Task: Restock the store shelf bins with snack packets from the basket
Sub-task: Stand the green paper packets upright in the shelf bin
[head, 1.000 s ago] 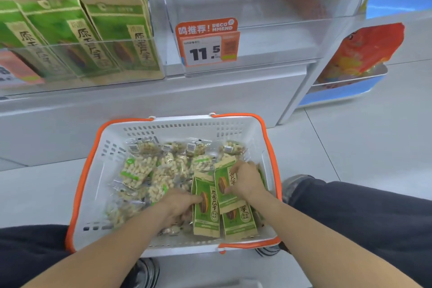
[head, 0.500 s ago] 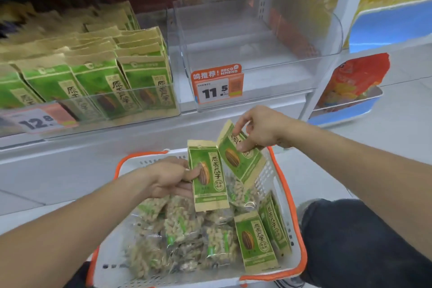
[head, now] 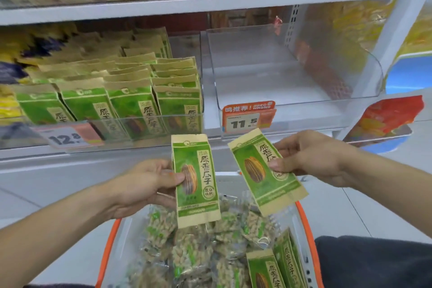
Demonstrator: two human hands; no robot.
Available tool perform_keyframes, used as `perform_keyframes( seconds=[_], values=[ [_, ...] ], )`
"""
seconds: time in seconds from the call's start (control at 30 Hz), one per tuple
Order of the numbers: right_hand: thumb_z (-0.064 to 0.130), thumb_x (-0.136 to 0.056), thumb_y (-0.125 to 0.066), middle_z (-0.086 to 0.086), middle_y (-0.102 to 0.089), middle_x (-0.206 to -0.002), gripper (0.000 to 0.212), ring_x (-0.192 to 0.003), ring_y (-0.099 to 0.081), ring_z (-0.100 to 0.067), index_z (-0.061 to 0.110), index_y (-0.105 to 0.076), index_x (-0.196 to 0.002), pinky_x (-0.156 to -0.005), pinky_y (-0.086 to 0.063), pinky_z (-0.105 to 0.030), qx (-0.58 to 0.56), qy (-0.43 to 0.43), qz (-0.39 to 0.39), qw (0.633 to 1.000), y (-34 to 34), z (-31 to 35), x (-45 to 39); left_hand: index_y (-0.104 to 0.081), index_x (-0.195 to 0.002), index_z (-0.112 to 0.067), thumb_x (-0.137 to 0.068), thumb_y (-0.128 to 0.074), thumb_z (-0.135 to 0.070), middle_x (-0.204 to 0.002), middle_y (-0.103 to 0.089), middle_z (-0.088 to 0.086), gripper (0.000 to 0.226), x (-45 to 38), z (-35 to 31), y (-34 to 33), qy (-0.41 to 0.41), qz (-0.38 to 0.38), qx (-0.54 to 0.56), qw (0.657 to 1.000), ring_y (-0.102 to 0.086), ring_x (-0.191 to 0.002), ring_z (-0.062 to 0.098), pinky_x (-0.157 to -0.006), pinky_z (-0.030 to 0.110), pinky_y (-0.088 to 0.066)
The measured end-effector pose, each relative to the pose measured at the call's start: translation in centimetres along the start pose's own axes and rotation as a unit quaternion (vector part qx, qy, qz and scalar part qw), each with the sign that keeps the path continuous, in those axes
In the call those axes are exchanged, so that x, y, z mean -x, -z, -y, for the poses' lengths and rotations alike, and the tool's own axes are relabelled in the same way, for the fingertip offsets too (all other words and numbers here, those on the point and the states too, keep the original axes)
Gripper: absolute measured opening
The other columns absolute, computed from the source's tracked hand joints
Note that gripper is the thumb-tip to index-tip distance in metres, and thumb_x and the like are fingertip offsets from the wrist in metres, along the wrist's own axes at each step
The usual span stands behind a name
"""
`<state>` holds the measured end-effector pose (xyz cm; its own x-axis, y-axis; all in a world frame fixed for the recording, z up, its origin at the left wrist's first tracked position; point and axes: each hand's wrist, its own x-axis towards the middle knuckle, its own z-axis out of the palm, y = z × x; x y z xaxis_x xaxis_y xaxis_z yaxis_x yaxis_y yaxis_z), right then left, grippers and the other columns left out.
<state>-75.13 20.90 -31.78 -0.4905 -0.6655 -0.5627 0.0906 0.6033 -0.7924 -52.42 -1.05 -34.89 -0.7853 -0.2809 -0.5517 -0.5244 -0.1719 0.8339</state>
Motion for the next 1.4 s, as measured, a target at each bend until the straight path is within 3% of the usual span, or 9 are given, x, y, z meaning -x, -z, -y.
perform_keyframes(
  seconds=[0.1,0.27,0.6,0.77,0.97,1.13,1.23,1.3,1.4],
  values=[
    [-0.013,-0.085,-0.066,-0.017,-0.076,-0.100,0.038,-0.090,-0.074,-0.028,-0.003,-0.059,-0.121,-0.071,-0.061,-0.030,-0.104,-0.012,0.042,0.994,-0.9,-0.2,0.4,-0.061,-0.122,-0.002,-0.087,-0.064,-0.009,-0.111,-0.071,0.022,0.036,0.3,0.6,-0.1,-0.006,-0.013,0.021,1.000,-0.069,-0.104,0.038,-0.084,0.048,-0.059],
    [-0.012,-0.074,-0.069,-0.020,-0.074,-0.106,0.050,-0.097,-0.073,-0.032,-0.003,-0.058,-0.121,-0.085,-0.061,-0.038,-0.188,-0.028,0.114,0.975,-3.7,-1.3,0.4,-0.061,-0.121,-0.004,-0.089,-0.060,-0.012,-0.107,-0.072,0.023,0.033,0.7,-0.1,-1.9,-0.045,0.027,0.011,0.999,-0.072,-0.096,0.032,-0.074,0.038,-0.061],
    [0.008,-0.060,-0.086,-0.021,-0.067,-0.111,0.054,-0.089,-0.074,-0.035,0.002,-0.064,-0.109,-0.071,-0.061,-0.038,-0.075,0.133,0.047,0.987,-5.5,-0.4,0.7,-0.056,-0.128,-0.015,-0.092,-0.067,-0.029,-0.109,-0.073,0.015,0.040,2.2,-1.5,-2.6,-0.106,0.049,-0.012,0.993,-0.071,-0.099,0.030,-0.075,0.034,-0.057],
    [-0.005,-0.067,-0.084,-0.022,-0.068,-0.106,0.047,-0.084,-0.072,-0.026,0.002,-0.063,-0.109,-0.070,-0.061,-0.037,-0.070,0.154,0.042,0.985,-5.9,0.8,0.8,-0.053,-0.127,-0.020,-0.073,-0.074,-0.045,-0.117,-0.072,0.006,0.063,2.8,-1.9,-3.0,-0.163,0.042,-0.017,0.986,-0.070,-0.106,0.024,-0.083,0.032,-0.057],
    [0.007,-0.057,-0.093,-0.007,-0.075,-0.097,0.059,-0.087,-0.072,-0.019,0.003,-0.065,-0.108,-0.077,-0.058,-0.026,0.045,0.214,0.023,0.976,-5.5,2.3,0.5,-0.055,-0.117,-0.029,-0.073,-0.081,-0.034,-0.106,-0.073,-0.015,0.051,3.0,-2.5,-3.4,-0.249,-0.073,-0.151,0.954,-0.071,-0.093,0.005,-0.075,0.021,-0.055],
    [0.015,-0.051,-0.095,-0.008,-0.067,-0.118,0.079,-0.106,-0.069,-0.021,0.018,-0.059,-0.121,-0.082,-0.061,-0.040,0.064,0.278,0.008,0.958,-4.0,4.2,0.6,-0.059,-0.107,-0.030,-0.077,-0.082,-0.034,-0.098,-0.074,-0.013,0.037,3.4,-3.2,-2.0,-0.287,-0.076,-0.239,0.925,-0.071,-0.088,0.004,-0.073,0.028,-0.056],
    [0.025,-0.049,-0.097,0.006,-0.064,-0.122,0.088,-0.113,-0.065,-0.015,0.026,-0.055,-0.127,-0.087,-0.058,-0.033,0.124,0.356,-0.003,0.926,-3.9,4.8,1.1,-0.061,-0.110,-0.032,-0.076,-0.082,-0.039,-0.098,-0.072,-0.013,0.040,3.5,-3.4,-1.1,-0.287,-0.075,-0.292,0.909,-0.070,-0.089,0.006,-0.077,0.037,-0.057],
    [0.031,-0.052,-0.098,0.013,-0.065,-0.119,0.084,-0.113,-0.064,-0.010,0.028,-0.057,-0.126,-0.090,-0.055,-0.027,0.206,0.390,0.001,0.897,-4.9,5.0,1.3,-0.061,-0.112,-0.034,-0.076,-0.081,-0.044,-0.098,-0.072,-0.014,0.042,3.5,-3.6,-0.9,-0.292,-0.072,-0.319,0.899,-0.069,-0.090,0.006,-0.080,0.037,-0.056],
    [0.037,-0.058,-0.097,0.013,-0.071,-0.106,0.068,-0.101,-0.070,-0.010,0.027,-0.065,-0.118,-0.085,-0.057,-0.037,0.246,0.410,0.004,0.878,-6.3,5.2,1.1,-0.059,-0.118,-0.037,-0.078,-0.075,-0.052,-0.100,-0.071,-0.019,0.045,3.5,-3.7,-0.9,-0.311,-0.068,-0.326,0.890,-0.067,-0.092,0.003,-0.081,0.036,-0.055]
  ],
)
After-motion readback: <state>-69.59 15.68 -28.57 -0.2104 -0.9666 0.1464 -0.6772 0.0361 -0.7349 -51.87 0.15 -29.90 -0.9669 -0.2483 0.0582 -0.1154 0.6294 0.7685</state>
